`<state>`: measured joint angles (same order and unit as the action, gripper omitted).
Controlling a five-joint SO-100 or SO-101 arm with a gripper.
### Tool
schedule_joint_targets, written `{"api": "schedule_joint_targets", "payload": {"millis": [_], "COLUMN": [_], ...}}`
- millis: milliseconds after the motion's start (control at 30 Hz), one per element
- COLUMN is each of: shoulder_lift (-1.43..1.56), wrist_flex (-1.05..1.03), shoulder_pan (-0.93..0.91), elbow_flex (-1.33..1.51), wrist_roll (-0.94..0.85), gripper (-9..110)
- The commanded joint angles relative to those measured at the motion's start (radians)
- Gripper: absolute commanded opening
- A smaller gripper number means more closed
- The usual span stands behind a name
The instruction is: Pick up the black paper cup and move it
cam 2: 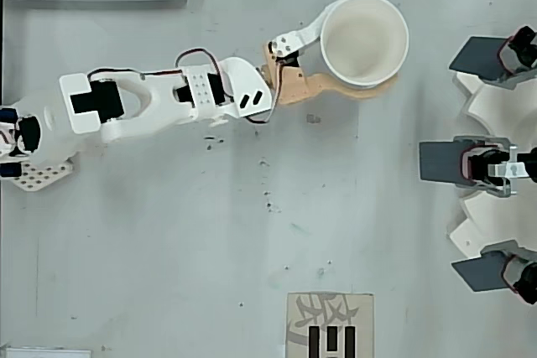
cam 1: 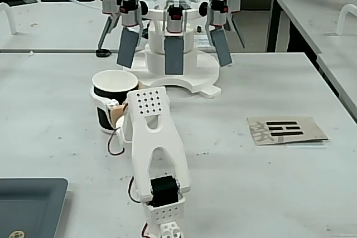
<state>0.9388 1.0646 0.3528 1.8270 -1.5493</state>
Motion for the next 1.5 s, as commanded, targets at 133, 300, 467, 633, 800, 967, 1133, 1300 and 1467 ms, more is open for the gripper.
{"api": "schedule_joint_targets", "payload": {"millis": [133, 300, 467, 633, 800, 967, 1133, 1300, 1467], "shoulder_lift": [0.026, 0.052, 0.109, 0.19, 0.267, 0.337, 0.41, 0.482, 0.555], "wrist_flex": [-0.002, -0.005, -0.02, -0.02, 0.015, 0.064, 0.109, 0.149, 0.192], "shoulder_pan": [0.006, 0.006, 0.003, -0.003, -0.015, -0.021, -0.026, -0.051, -0.069], "elbow_flex": [-0.048, -0.041, -0.009, 0.078, 0.181, 0.293, 0.405, 0.515, 0.63], "wrist_roll": [0.003, -0.006, -0.025, -0.04, -0.054, -0.078, -0.098, -0.12, -0.135], "gripper": [11, 9, 9, 8, 8, 8, 8, 7, 7]}}
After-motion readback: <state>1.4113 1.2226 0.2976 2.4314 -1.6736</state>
